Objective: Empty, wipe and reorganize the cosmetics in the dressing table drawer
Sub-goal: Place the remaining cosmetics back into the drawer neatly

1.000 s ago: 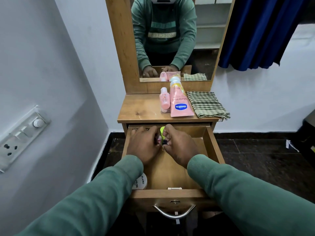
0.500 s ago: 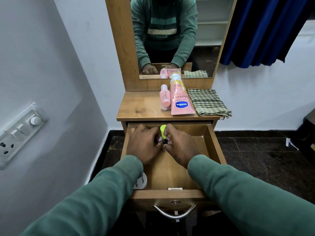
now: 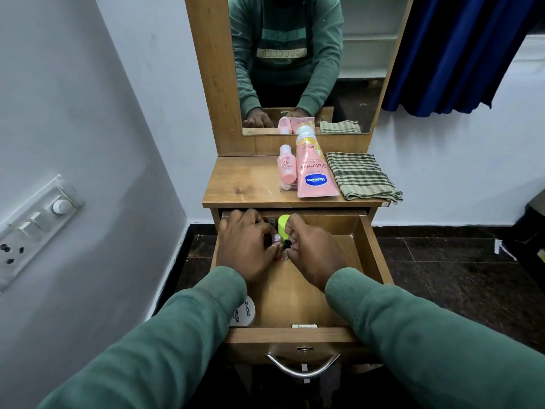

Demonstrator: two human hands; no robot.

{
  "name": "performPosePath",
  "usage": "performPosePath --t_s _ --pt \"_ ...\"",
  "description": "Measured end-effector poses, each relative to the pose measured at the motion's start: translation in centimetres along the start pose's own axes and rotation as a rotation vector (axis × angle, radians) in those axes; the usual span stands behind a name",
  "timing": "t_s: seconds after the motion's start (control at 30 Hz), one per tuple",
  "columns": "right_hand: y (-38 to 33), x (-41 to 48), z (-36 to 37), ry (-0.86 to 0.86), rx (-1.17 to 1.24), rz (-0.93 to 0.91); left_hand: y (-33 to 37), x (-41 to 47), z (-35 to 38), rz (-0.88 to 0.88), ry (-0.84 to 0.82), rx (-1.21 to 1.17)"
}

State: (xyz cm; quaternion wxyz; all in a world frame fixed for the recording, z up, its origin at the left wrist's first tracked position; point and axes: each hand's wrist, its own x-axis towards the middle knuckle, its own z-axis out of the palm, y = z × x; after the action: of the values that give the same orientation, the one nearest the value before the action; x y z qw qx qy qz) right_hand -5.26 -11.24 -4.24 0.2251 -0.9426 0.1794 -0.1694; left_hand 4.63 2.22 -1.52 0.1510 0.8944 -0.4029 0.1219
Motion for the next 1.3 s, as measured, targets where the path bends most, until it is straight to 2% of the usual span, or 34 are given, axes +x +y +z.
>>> performPosePath --t_s 0.67,0.8,1.07,1.3 --pt "-0.3 -0.4 -1.3 -0.028 -0.051 0.037 -0.1 -0.2 -0.2 -0.02 0.006 -0.052" --pt "-0.8 -1.2 -2.6 0.038 -0.145 -0.028 0.1 -0.5 -1.3 0.017 0.038 -0.069" --pt "-2.2 -2.6 -5.3 0.101 -0.131 -0.055 1.0 -2.2 -4.0 0.044 0.019 -0.199" --pt "-4.6 -3.0 -8.2 0.149 -0.077 -0.072 3.2 -1.9 -7.5 -0.051 0.04 -0.47"
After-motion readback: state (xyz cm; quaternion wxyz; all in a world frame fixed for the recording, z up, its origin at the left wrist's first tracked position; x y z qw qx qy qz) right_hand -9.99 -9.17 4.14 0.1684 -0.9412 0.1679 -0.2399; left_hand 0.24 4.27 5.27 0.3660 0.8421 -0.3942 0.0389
